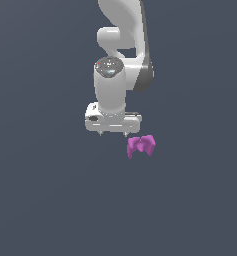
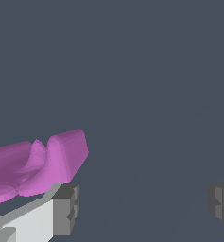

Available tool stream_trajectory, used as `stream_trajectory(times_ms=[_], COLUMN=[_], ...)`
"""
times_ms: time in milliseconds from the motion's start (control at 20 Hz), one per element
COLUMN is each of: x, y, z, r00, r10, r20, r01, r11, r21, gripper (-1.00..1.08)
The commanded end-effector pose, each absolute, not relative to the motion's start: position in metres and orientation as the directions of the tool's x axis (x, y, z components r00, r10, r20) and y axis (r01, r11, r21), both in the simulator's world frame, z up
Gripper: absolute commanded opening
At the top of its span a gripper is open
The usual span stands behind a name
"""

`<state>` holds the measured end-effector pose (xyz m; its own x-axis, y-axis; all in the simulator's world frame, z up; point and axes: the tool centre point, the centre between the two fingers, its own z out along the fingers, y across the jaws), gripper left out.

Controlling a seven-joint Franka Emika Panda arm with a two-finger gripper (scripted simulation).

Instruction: Pick up the object and move it to a goal position.

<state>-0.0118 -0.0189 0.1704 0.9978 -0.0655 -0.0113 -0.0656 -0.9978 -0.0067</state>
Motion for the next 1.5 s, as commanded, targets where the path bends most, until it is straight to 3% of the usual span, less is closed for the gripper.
stream_trajectory(times_ms=[0,800,1450], x=[-0.012,-0.020,-0.018], y=[-0.019,-0.033,-0.016], z=[0.170,0.160,0.158], r00=[0.998,0.997,0.974], r10=[-0.065,-0.060,-0.221], r20=[-0.011,-0.052,-0.042], r01=[-0.066,-0.059,-0.220], r11=[-0.998,-0.998,-0.975], r21=[-0.007,0.022,0.027], gripper=[1.00,1.00,1.00])
